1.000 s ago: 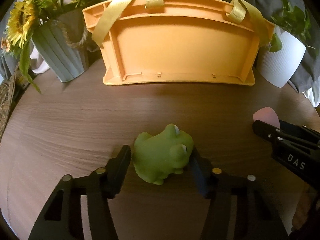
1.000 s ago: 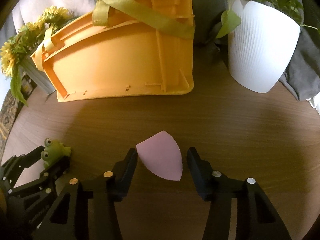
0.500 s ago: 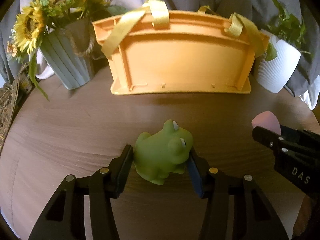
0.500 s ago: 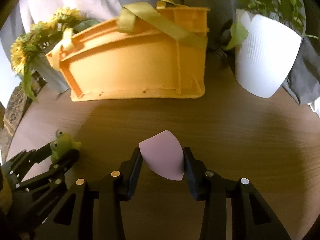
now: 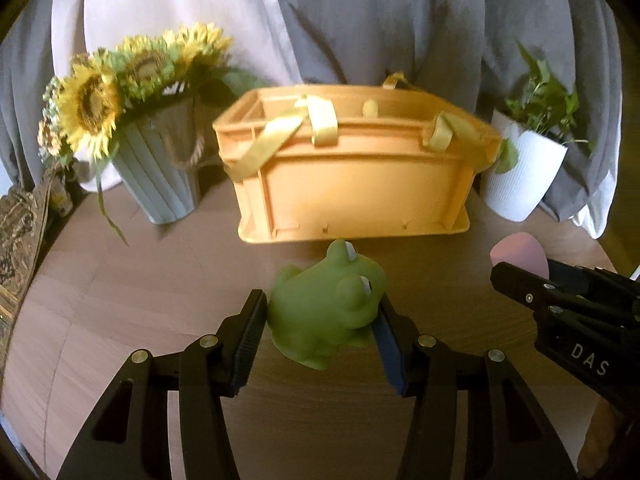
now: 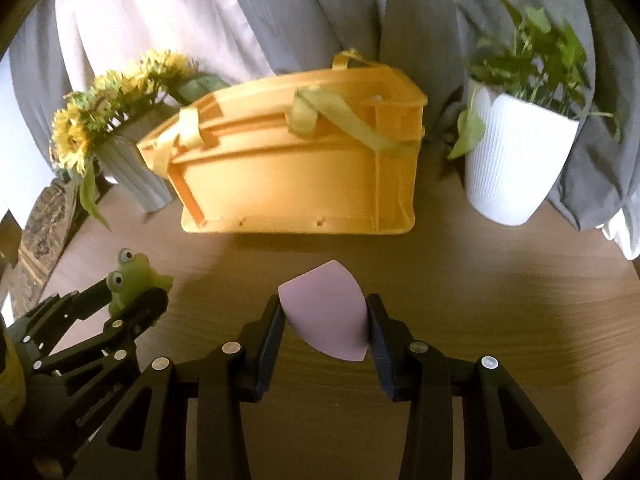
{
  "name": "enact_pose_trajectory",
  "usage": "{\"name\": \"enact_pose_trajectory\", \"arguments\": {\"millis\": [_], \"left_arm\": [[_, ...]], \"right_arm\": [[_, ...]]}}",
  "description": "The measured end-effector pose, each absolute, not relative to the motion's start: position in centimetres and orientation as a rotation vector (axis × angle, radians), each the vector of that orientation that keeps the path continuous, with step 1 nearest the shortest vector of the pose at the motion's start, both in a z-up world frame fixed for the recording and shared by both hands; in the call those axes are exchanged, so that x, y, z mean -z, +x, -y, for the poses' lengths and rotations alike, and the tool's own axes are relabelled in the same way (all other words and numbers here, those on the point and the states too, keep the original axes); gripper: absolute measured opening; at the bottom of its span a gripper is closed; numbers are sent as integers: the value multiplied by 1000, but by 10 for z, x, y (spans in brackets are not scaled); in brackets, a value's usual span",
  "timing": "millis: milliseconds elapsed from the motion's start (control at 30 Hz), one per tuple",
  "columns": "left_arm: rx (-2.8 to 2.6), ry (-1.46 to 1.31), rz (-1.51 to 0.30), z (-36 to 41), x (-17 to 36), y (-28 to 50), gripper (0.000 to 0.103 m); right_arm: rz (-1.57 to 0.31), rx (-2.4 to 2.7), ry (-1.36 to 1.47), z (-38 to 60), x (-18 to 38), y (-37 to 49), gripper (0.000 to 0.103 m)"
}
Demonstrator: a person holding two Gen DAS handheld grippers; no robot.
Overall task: Organize soft objects
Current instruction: 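Carry the frog toy and pink sponge with both tools over the crate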
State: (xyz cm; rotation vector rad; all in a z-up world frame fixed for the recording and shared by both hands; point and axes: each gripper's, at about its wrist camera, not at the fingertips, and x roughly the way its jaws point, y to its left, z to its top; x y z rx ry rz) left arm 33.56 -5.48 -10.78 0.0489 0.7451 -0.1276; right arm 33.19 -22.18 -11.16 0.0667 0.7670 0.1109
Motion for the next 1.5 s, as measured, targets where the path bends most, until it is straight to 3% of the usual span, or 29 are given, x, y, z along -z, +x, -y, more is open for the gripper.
{"name": "enact_pose_trajectory", "arguments": {"millis": [767,1500], "left_arm": [[176,58,-515,30,22,320,52],[195,39,-366,23,-27,362,52]], "right_arm": [[-551,-90,117,197,33,300,42],[-376,-87,91,191,-21,334,42]]}}
